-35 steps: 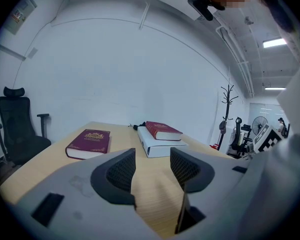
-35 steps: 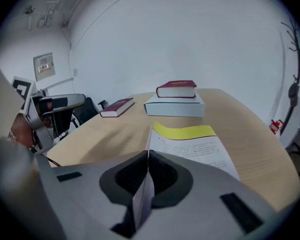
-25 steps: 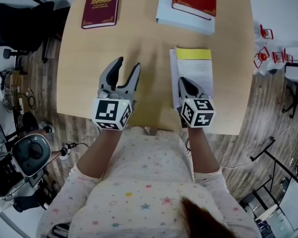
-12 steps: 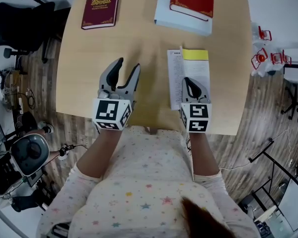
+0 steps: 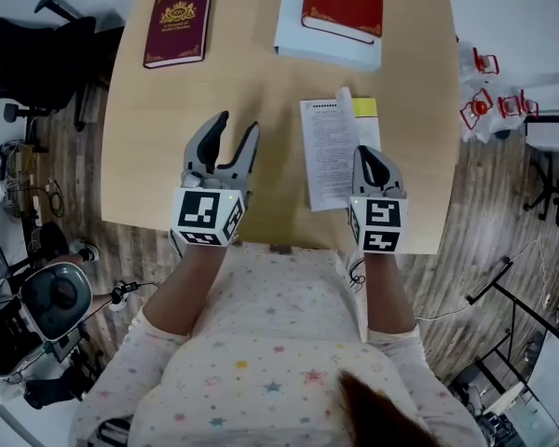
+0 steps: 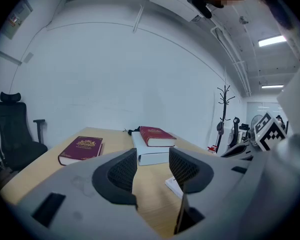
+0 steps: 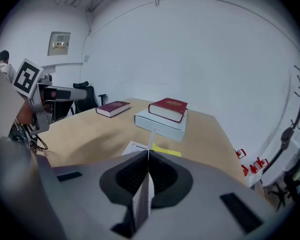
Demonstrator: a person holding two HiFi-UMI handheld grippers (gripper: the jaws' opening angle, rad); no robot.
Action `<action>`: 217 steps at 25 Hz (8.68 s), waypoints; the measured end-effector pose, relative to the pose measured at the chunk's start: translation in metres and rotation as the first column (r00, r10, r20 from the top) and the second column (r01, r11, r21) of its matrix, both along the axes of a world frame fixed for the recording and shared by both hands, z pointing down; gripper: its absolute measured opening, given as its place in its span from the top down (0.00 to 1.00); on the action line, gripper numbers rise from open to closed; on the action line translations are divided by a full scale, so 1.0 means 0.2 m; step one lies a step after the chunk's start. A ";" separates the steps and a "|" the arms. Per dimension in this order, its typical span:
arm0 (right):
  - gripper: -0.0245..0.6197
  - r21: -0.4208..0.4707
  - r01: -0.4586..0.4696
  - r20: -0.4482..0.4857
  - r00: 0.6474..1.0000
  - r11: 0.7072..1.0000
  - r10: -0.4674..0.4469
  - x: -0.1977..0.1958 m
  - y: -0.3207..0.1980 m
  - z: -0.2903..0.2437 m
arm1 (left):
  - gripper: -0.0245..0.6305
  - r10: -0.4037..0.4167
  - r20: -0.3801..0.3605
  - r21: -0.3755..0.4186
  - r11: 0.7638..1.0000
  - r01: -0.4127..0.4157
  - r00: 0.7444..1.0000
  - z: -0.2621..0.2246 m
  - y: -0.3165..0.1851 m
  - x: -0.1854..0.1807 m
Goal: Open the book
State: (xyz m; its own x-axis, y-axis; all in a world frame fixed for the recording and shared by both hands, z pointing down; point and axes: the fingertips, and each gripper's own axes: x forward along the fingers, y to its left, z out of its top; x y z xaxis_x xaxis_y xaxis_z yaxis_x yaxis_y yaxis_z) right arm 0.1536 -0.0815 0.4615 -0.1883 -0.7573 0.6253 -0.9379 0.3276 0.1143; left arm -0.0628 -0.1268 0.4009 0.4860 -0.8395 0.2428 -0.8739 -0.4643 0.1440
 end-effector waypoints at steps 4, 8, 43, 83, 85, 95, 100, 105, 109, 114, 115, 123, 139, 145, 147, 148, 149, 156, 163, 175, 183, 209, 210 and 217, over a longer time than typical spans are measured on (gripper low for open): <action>0.95 0.003 -0.012 0.004 1.000 1.000 0.012 0.04 0.00 -0.02 | 0.76 0.015 -0.006 0.011 1.000 -0.015 1.000 -0.01 -0.01 0.03; 0.95 0.012 -0.022 0.001 1.000 1.000 0.022 0.08 0.00 -0.03 | 0.86 0.038 -0.012 0.020 0.999 -0.038 0.999 -0.02 -0.01 0.07; 0.95 0.004 -0.150 -0.069 0.986 0.989 0.150 0.65 -0.01 0.04 | 0.90 0.085 0.038 -0.003 0.996 -0.085 0.996 0.03 -0.09 0.32; 0.96 -0.020 -0.183 -0.061 0.981 0.983 0.181 0.88 0.05 0.16 | 0.91 0.638 -0.043 -0.239 0.740 -0.628 0.769 0.58 0.19 1.48; 0.96 -0.017 -0.175 -0.045 0.984 0.984 0.175 0.86 0.06 0.15 | 0.91 0.648 -0.032 -0.240 0.734 -0.635 0.761 0.59 0.19 1.51; 0.96 -0.046 -0.056 0.044 0.997 0.997 0.059 0.64 0.08 0.18 | 0.91 0.615 -0.033 -0.272 0.753 -0.599 0.788 0.62 0.20 1.45; 0.96 -0.076 -0.012 0.042 0.999 0.997 0.016 0.56 0.08 0.22 | 0.91 0.580 -0.038 -0.267 0.779 -0.567 0.814 0.59 0.19 1.35; 0.96 -0.108 -0.017 0.014 1.000 0.994 0.019 0.58 0.08 0.28 | 0.91 0.543 -0.036 -0.264 0.805 -0.532 0.839 0.58 0.16 1.26; 0.96 -0.122 -0.024 -0.004 1.000 0.992 0.024 0.62 0.08 0.31 | 0.91 0.519 -0.031 -0.259 0.821 -0.508 0.854 0.56 0.14 1.19; 0.96 -0.136 -0.038 -0.011 0.999 0.990 0.037 0.65 0.07 0.35 | 0.91 0.486 -0.033 -0.255 0.841 -0.478 0.873 0.54 0.13 1.10; 0.96 -0.139 -0.039 -0.013 0.999 0.990 0.038 0.66 0.07 0.36 | 0.91 0.481 -0.032 -0.253 0.844 -0.473 0.876 0.53 0.13 1.09; 0.96 -0.135 -0.051 -0.041 0.998 0.990 0.046 0.68 0.07 0.42 | 0.91 0.451 -0.027 -0.248 0.861 -0.443 0.892 0.52 0.12 1.03; 0.96 -0.121 -0.129 0.090 0.986 0.984 0.140 0.71 0.06 0.33 | 0.91 0.398 -0.019 -0.194 0.898 -0.394 0.917 0.40 0.09 0.90; 0.96 -0.077 -0.130 0.116 0.983 0.988 0.139 0.69 0.02 0.23 | 0.91 0.353 -0.039 -0.184 0.917 -0.354 0.935 0.34 0.08 0.83; 0.96 -0.062 -0.130 0.123 0.983 0.990 0.137 0.68 0.01 0.20 | 0.92 0.337 -0.038 -0.171 0.925 -0.338 0.941 0.31 0.07 0.80; 0.96 -0.054 -0.130 0.125 0.983 0.990 0.136 0.68 0.00 0.19 | 0.92 0.330 -0.037 -0.163 0.929 -0.331 0.943 0.30 0.06 0.79; 0.96 -0.048 -0.129 0.126 0.983 0.991 0.134 0.67 0.00 0.18 | 0.92 0.323 -0.035 -0.154 0.933 -0.325 0.946 0.28 0.06 0.77; 0.96 -0.008 -0.113 0.131 0.985 0.994 0.113 0.62 -0.03 0.08 | 0.92 0.277 -0.032 -0.102 0.955 -0.279 0.960 0.18 0.03 0.69; 0.96 0.053 -0.096 0.158 0.984 0.994 0.086 0.56 -0.07 -0.06 | 0.92 0.223 -0.039 -0.056 0.973 -0.225 0.974 0.09 0.01 0.59; 0.96 0.189 -0.023 0.187 0.982 0.982 -0.013 0.42 -0.14 -0.35 | 0.92 0.121 -0.046 0.044 0.992 -0.119 0.992 -0.14 -0.03 0.42; 0.96 0.255 -0.011 0.205 0.978 0.967 -0.043 0.34 -0.16 -0.50 | 0.92 0.066 -0.038 0.086 0.994 -0.063 0.997 -0.23 -0.04 0.29; 0.96 0.390 -0.065 0.242 0.970 0.918 -0.034 0.03 -0.19 -0.84 | 0.92 0.078 -0.052 0.174 0.982 -0.068 0.996 -0.48 -0.09 0.01; 0.96 0.394 -0.069 0.244 0.969 0.916 -0.032 0.02 -0.19 -0.86 | 0.92 0.081 -0.053 0.176 0.982 -0.070 0.995 -0.49 -0.09 0.01; 0.96 0.407 -0.061 0.248 0.968 0.911 -0.046 -0.02 -0.18 -0.92 | 0.92 0.085 -0.060 0.195 0.978 -0.072 0.995 -0.55 -0.09 -0.01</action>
